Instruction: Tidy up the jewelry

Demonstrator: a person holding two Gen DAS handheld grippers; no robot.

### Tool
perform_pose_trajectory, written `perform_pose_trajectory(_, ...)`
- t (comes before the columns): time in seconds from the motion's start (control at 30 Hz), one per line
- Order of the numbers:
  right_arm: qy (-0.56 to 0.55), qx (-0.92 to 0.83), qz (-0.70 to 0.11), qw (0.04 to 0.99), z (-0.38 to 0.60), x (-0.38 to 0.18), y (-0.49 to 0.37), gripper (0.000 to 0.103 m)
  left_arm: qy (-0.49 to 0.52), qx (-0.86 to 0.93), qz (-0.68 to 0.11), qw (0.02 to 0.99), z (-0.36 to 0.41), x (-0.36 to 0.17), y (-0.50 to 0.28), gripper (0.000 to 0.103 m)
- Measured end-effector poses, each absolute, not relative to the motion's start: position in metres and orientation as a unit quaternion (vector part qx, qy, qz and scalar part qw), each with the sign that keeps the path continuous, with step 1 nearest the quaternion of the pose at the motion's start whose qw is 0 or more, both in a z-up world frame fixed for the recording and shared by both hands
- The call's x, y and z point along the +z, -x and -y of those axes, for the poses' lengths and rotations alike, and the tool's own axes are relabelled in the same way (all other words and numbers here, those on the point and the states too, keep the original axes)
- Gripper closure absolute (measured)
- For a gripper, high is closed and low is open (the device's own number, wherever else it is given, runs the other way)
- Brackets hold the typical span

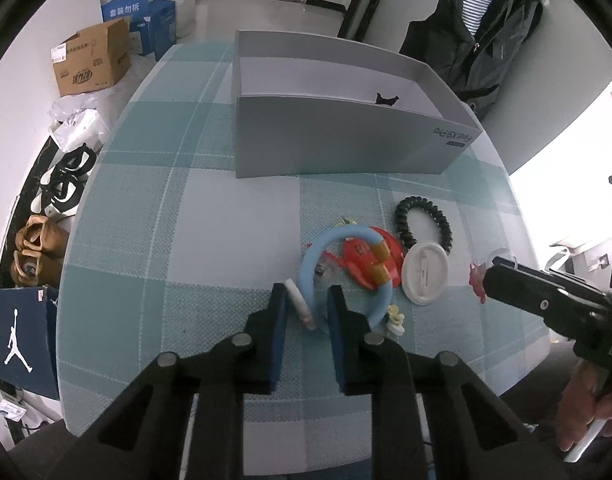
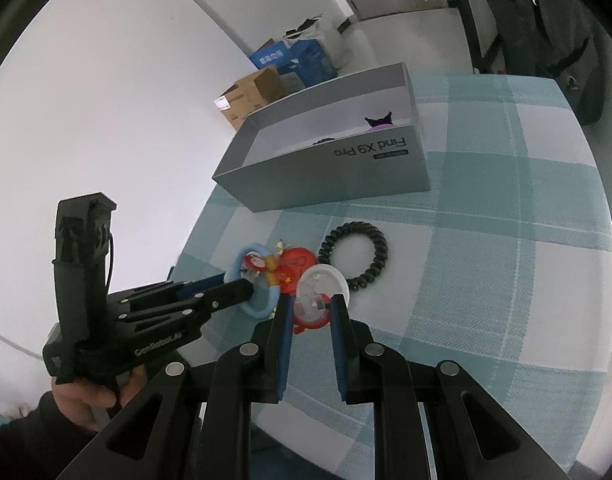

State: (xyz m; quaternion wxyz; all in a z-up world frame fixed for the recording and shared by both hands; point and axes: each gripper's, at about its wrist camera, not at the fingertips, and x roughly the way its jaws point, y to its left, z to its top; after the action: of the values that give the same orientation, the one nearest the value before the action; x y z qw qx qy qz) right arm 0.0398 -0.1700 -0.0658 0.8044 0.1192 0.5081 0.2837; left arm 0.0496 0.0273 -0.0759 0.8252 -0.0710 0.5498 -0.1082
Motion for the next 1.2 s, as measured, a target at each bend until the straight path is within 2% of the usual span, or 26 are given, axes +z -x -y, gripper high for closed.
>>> perform_pose_trajectory(0.33,-0.119,0.281,-0.498,0.812,0.175,-0.059,-0.038,0.086,0.082,-0.116,-0.556,0.819,-0.029,-0.074,-0.048,0.094)
perform_pose_trajectory(0.8,-0.134,0.283,-0.483,0.818,0.173,-0.049,-0.043,0.086,0.135,-0.142,-0.542,0.817,-0.038,-0.060,-0.048,0.094)
perform_pose_trajectory(1.2,-0.165,0.290,-0.452,0.827,0.174,-0.027,-0.056,0.086,0.154,-0.134,-0.503,0.840,-0.050,-0.023,-0.067,0.094)
